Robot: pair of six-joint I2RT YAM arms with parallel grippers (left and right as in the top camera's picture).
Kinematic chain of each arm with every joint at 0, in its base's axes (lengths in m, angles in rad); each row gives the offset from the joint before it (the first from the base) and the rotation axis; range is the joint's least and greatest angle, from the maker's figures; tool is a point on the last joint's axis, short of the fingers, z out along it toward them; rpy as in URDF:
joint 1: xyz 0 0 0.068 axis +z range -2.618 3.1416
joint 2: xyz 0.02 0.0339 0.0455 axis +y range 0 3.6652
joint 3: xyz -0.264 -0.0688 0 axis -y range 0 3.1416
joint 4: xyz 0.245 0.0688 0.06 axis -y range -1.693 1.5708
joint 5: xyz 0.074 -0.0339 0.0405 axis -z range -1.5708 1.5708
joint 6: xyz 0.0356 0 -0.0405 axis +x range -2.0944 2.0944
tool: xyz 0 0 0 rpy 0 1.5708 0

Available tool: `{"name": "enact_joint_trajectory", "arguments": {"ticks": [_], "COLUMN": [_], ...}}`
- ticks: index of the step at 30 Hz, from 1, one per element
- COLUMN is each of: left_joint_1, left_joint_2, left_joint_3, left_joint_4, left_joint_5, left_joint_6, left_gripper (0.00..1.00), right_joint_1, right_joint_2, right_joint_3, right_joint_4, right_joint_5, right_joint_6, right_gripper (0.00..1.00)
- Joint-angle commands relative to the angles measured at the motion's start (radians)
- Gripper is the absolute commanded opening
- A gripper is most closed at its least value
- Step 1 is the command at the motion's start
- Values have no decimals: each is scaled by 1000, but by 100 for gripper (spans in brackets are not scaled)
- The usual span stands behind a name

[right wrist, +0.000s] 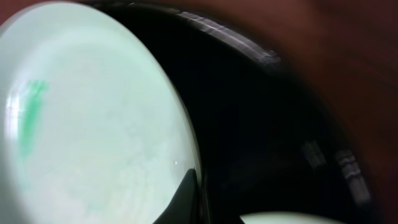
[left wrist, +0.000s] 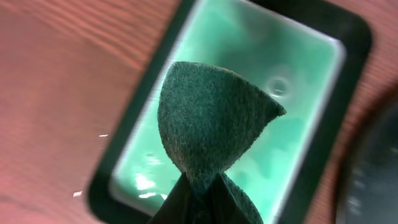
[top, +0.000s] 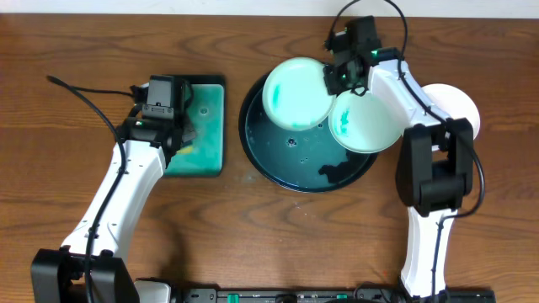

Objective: Clean dirty plates on tray and stack at the side
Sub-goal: 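Move right gripper to the top green plate and grasp its rim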

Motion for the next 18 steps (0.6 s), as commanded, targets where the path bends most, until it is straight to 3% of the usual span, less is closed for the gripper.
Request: {"name": "enact_joint_trajectory", "arguments": {"ticks": [1, 9, 16, 18], "left_joint_1": [6, -4, -29, -49], "left_joint_2": [0, 0, 0, 0], "left_joint_3": [-2, -2, -2, -2], "left_joint_4": [26, 51, 62, 77], "left_joint_5": [137, 300, 313, 335], "left_joint_6": [45, 45, 39, 37], "left_gripper": [7, 7, 7, 7], "right_joint_1": [42, 56, 52, 53], "right_joint_2": [-43, -29, -27, -27], "right_joint_3": [8, -64, -154, -170], "right_joint_4": [-85, -96, -6, 13], "right_joint_5": [-92, -27, -32, -32], "right_joint_6": [-6, -6, -6, -6], "right_gripper": [1, 1, 1, 9]}}
